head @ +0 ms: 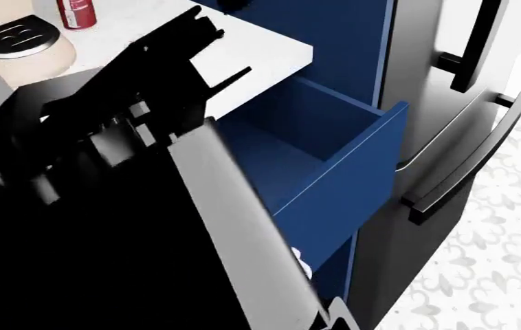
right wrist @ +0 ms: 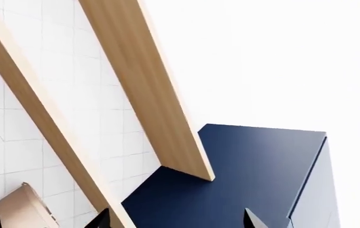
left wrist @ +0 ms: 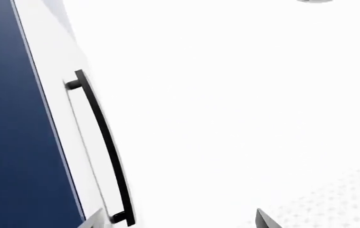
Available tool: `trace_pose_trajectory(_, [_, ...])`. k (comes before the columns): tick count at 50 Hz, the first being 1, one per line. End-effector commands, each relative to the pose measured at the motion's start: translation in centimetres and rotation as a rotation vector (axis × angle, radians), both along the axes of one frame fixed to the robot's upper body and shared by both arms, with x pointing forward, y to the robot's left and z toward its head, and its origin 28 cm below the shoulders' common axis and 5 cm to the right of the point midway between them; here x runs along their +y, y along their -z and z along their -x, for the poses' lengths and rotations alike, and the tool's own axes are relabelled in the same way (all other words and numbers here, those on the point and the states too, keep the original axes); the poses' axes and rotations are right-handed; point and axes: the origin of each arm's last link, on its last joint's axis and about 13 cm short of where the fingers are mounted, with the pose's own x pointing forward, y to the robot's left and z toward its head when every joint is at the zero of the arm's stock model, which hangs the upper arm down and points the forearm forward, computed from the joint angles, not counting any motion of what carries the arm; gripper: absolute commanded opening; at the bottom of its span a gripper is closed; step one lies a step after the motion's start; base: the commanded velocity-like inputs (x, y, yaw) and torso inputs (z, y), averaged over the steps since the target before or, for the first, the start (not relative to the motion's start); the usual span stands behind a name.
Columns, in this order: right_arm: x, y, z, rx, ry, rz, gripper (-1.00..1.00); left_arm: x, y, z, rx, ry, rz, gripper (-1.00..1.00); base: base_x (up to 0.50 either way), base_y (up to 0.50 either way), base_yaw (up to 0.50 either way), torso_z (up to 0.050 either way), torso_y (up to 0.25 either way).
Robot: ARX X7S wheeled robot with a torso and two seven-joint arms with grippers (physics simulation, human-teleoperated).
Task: Close the right drawer.
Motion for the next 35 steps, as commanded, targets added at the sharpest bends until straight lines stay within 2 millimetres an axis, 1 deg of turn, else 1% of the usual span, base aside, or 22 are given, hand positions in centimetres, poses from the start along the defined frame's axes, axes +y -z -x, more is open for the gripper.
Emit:
trace_pose_trajectory(1, [-0.5,1.7,-0.8,0.036,0.008,-0.024,1.00,-0.9,8.5,-2.8,0.034,-0.048,-0.229,1.00,0.00,0.00,0.00,0.000,0.000])
trace_pose_trajectory(2, [-0.5,1.8,-0.9,0.035,0.006,-0.026,1.00,-0.9,9.0,-3.4,0.018,-0.053,-0.262,1.00,0.00,0.00,0.00,0.000,0.000])
trace_pose_trajectory(4, [-0.5,1.8,-0.9,0.035,0.006,-0.026,1.00,-0.9,9.0,-3.4,0.018,-0.053,-0.262,1.00,0.00,0.00,0.00,0.000,0.000])
trace_pose_trajectory(5, [-0.5,2.0,-1.1,0.036,-0.001,-0.029,1.00,-1.9,9.7,-4.8,0.027,-0.063,-0.273,1.00,0.00,0.00,0.00,0.000,0.000])
trace_pose_trajectory(6, [-0.6,2.0,-1.2,0.036,-0.001,-0.029,1.00,-0.8,10.9,-5.7,0.041,-0.116,-0.337,1.00,0.00,0.00,0.00,0.000,0.000])
trace_pose_trajectory(7, [-0.6,2.0,-1.3,0.038,-0.001,-0.030,1.00,-0.5,11.8,-6.8,0.050,-0.136,-0.362,1.00,0.00,0.00,0.00,0.000,0.000])
trace_pose_trajectory(9, [-0.6,2.1,-1.4,0.041,-0.001,-0.031,1.00,-0.1,12.7,-7.8,0.076,-0.168,-0.381,1.00,0.00,0.00,0.00,0.000,0.000])
trace_pose_trajectory(12, [-0.7,2.3,-1.8,0.045,-0.004,-0.033,1.00,0.6,14.1,-8.7,0.105,-0.208,-0.418,1.00,0.00,0.00,0.00,0.000,0.000])
trace_pose_trajectory(16, [-0.6,2.6,-2.1,0.050,-0.008,-0.034,1.00,1.7,15.0,-8.5,0.135,-0.224,-0.452,1.00,0.00,0.00,0.00,0.000,0.000])
trace_pose_trajectory(18, [-0.6,2.8,-2.3,0.055,-0.009,-0.034,1.00,1.9,15.2,-8.3,0.142,-0.230,-0.458,1.00,0.00,0.00,0.00,0.000,0.000])
trace_pose_trajectory(26, [-0.6,3.3,-3.2,0.079,-0.013,-0.048,1.00,2.7,15.4,-8.6,0.167,-0.277,-0.462,1.00,0.00,0.00,0.00,0.000,0.000])
trace_pose_trajectory(27, [-0.7,3.4,-3.6,0.101,-0.011,-0.075,1.00,2.8,15.3,-8.7,0.170,-0.287,-0.453,1.00,0.00,0.00,0.00,0.000,0.000])
trace_pose_trajectory(30, [-1.4,3.3,-4.5,0.142,0.019,-0.238,1.00,2.9,15.1,-8.9,0.176,-0.305,-0.436,1.00,0.00,0.00,0.00,0.000,0.000])
trace_pose_trajectory(32, [-2.5,2.6,-4.7,0.060,0.120,-0.342,1.00,3.0,15.1,-9.0,0.178,-0.312,-0.426,1.00,0.00,0.00,0.00,0.000,0.000])
trace_pose_trajectory(34, [-3.1,2.0,-4.4,-0.033,0.189,-0.346,1.00,3.0,15.0,-9.1,0.180,-0.316,-0.421,1.00,0.00,0.00,0.00,0.000,0.000])
trace_pose_trajectory(35, [-3.4,1.6,-3.9,-0.105,0.246,-0.336,1.00,3.1,15.0,-9.1,0.182,-0.320,-0.421,1.00,0.00,0.00,0.00,0.000,0.000])
